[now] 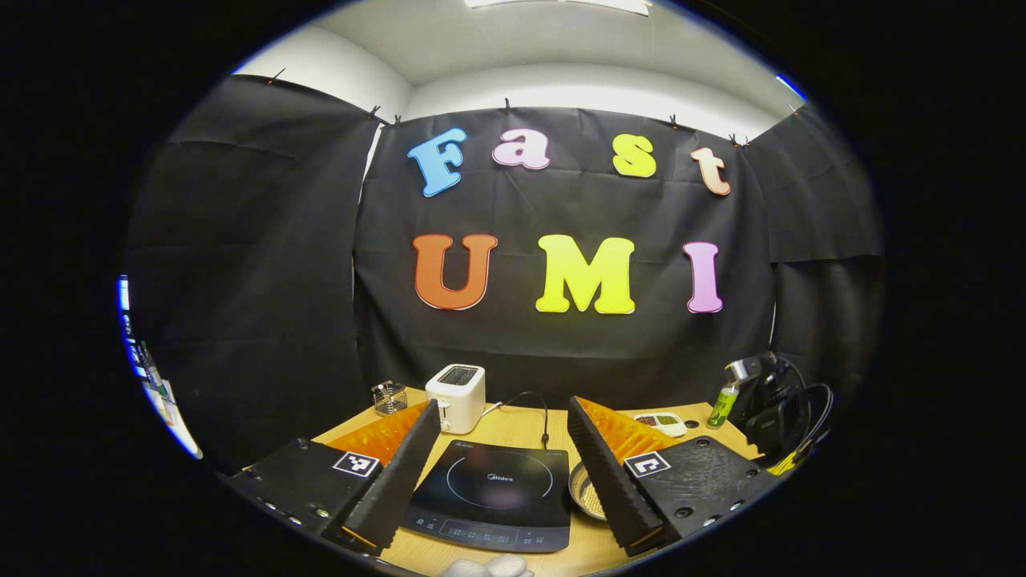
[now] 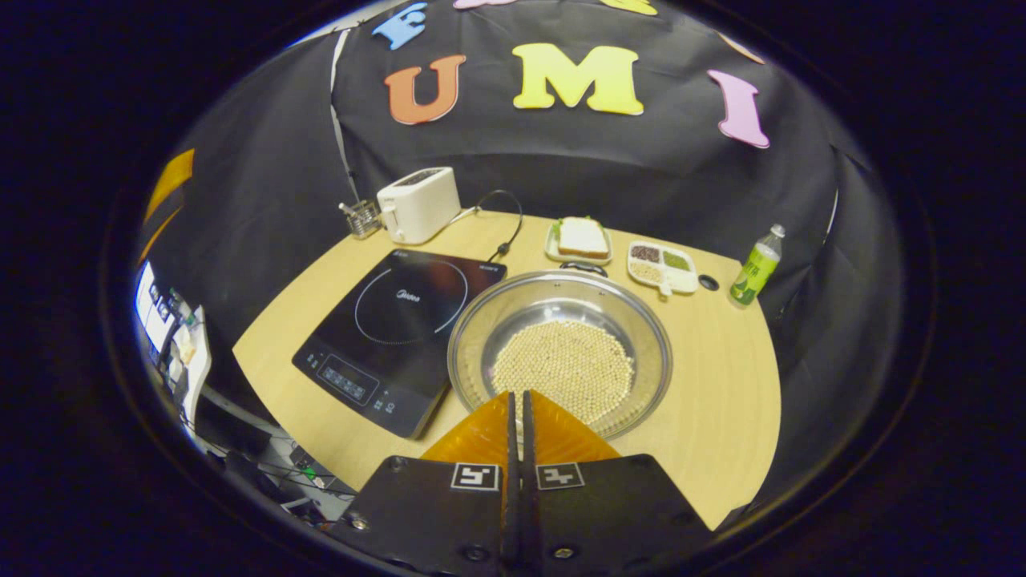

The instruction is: First push the handle of the pot to place it horizontally, then grasp the pot with both hands and set it on the induction cooktop.

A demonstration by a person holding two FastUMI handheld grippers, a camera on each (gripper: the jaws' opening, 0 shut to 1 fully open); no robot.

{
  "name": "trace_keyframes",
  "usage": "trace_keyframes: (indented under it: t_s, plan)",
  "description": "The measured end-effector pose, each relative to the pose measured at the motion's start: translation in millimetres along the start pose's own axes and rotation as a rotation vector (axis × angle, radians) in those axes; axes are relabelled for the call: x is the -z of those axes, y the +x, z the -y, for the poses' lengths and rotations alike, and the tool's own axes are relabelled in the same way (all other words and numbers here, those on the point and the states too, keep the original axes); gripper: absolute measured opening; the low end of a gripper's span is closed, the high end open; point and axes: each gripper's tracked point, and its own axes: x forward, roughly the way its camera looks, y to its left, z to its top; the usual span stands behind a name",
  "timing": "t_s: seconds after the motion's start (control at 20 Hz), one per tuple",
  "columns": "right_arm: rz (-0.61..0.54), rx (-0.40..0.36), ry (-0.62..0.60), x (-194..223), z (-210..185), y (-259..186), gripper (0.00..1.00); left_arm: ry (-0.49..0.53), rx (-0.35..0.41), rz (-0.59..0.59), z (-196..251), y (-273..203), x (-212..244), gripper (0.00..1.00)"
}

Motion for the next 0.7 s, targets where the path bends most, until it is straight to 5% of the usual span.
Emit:
trace_keyframes:
  t_s: [0.35,0.4,0.45,0.7]
  plan:
    - [-0.150,-0.044,-0.029,50,-21,38,0.00,0.013,-0.025,-0.027,-12,5,13,0.95]
    - [-0.169,-0.047,-0.021,56,-23,44,0.04,0.012,-0.033,-0.030,-16,4,14,0.84]
    - [-0.189,-0.054,-0.008,62,-26,48,0.00,0.011,-0.038,-0.033,-20,4,14,0.95]
    - [-0.185,-0.047,-0.026,58,-30,56,0.04,0.014,-0.056,-0.045,-29,7,16,0.95]
